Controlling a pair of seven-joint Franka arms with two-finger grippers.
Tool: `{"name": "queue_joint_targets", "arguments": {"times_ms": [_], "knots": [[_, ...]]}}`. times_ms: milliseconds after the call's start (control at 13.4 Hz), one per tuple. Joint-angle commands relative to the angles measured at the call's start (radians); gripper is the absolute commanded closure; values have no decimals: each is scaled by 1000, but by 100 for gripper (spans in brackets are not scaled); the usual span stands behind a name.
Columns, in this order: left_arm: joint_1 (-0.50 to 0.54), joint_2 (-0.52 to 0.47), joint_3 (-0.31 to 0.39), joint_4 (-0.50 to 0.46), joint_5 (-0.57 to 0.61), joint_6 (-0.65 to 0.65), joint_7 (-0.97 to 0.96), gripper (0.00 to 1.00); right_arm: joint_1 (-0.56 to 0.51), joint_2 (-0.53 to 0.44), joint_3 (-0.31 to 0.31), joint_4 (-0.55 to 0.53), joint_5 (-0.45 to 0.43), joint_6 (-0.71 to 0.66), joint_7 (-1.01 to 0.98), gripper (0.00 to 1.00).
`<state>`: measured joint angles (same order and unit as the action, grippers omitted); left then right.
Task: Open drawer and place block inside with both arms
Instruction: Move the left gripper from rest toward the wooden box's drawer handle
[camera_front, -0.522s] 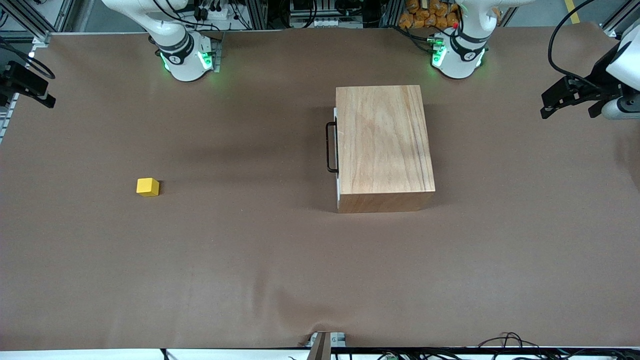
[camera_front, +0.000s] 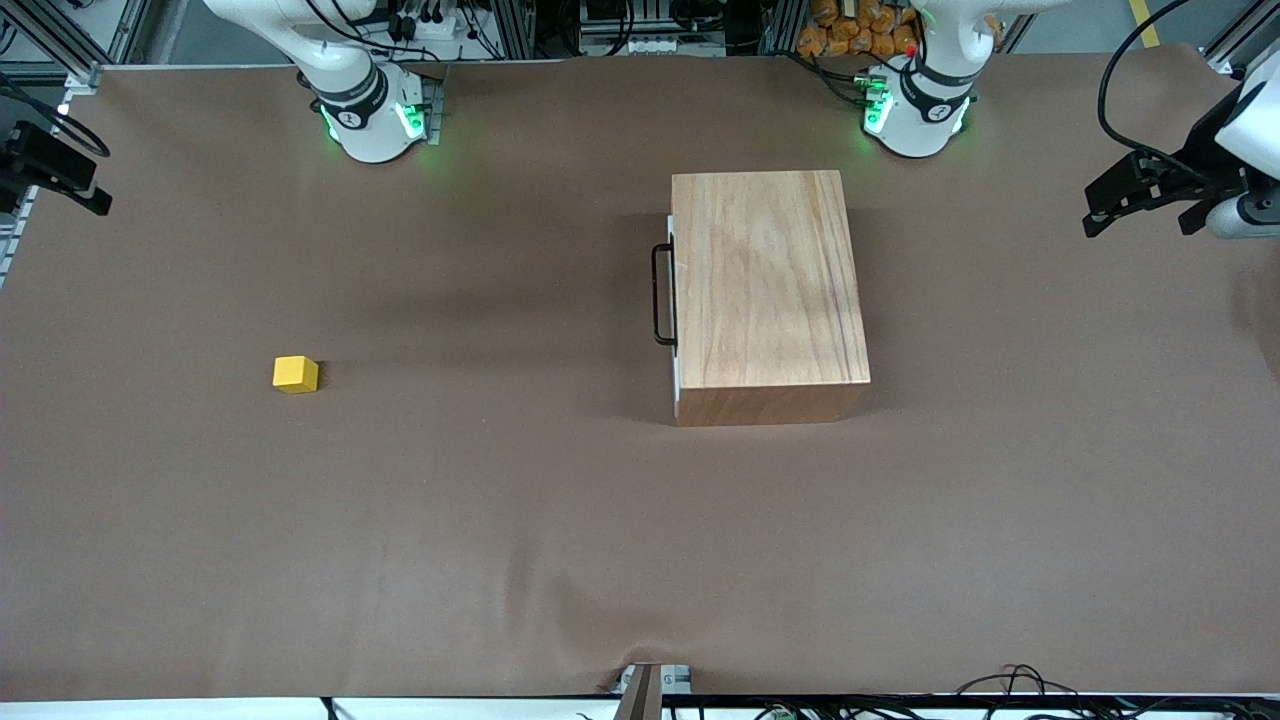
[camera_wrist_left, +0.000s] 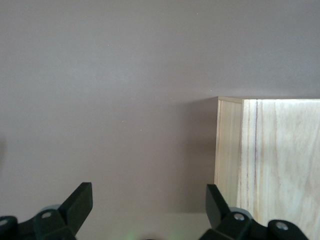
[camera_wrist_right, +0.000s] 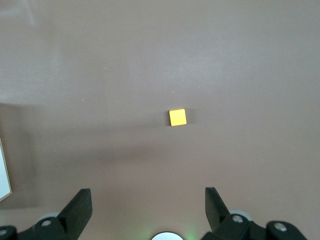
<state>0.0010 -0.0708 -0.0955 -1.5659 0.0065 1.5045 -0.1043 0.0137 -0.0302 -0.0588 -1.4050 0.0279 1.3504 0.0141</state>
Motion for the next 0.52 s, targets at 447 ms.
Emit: {"name": "queue_joint_targets", "arguments": {"times_ms": [447], "knots": [[-6,34,-18,43,-8,-44,-3,0,-41,-2,4,3,50,-14,-19,0]]}}
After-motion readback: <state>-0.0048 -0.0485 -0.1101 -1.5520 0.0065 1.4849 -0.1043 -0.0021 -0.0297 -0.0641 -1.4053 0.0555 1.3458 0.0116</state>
